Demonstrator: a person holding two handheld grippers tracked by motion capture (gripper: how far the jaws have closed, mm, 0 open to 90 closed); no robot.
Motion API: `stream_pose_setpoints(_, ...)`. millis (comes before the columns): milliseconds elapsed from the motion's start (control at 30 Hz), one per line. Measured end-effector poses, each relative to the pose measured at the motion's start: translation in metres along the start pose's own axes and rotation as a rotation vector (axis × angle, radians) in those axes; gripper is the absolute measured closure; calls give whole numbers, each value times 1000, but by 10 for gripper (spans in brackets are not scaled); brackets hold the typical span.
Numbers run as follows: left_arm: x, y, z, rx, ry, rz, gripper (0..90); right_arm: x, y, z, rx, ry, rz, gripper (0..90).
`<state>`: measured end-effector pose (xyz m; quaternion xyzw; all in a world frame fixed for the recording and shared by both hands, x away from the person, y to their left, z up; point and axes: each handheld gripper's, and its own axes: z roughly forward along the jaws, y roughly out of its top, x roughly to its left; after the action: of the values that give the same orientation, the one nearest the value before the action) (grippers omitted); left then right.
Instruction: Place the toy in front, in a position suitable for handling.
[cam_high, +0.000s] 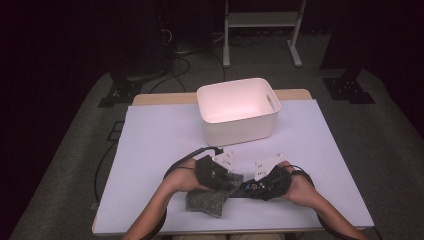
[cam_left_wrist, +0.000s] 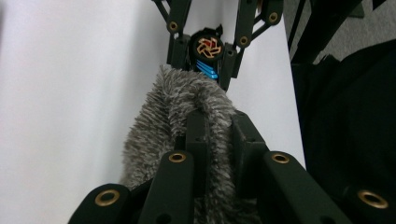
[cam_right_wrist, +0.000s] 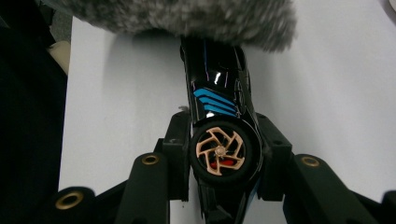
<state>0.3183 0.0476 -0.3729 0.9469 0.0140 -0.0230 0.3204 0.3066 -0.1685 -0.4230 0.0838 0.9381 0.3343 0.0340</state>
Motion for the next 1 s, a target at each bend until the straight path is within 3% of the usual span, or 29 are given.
stream_pose_setpoints(167, -1, -19, -12, -23, 19, -36, 796, -1, 0, 0, -3, 6, -1, 620)
stream_pose_setpoints(300, -3, -43, -25, -35, 47, -84, 793, -1, -1, 0, -4, 7, 2, 620)
stream_pose_setpoints(433, -1, -58, -23, -37, 59, -112, 789, -3, 0, 0, -4, 18, 15, 613)
stream_pose_setpoints(533, 1, -59, -20, -60, 46, -121, 790, -4, 5, 2, -11, 21, 20, 563)
stream_pose_setpoints(667, 1, -58, -20, -61, 49, -119, 789, -4, 19, 5, 12, 13, -11, 540)
stream_pose_setpoints(800, 2, -55, -19, -67, 49, -121, 788, -4, 33, 15, 64, 16, -46, 505)
stream_pose_setpoints(1000, 2, -57, -17, -84, 41, -124, 787, -5, 46, 23, 128, 23, -62, 541)
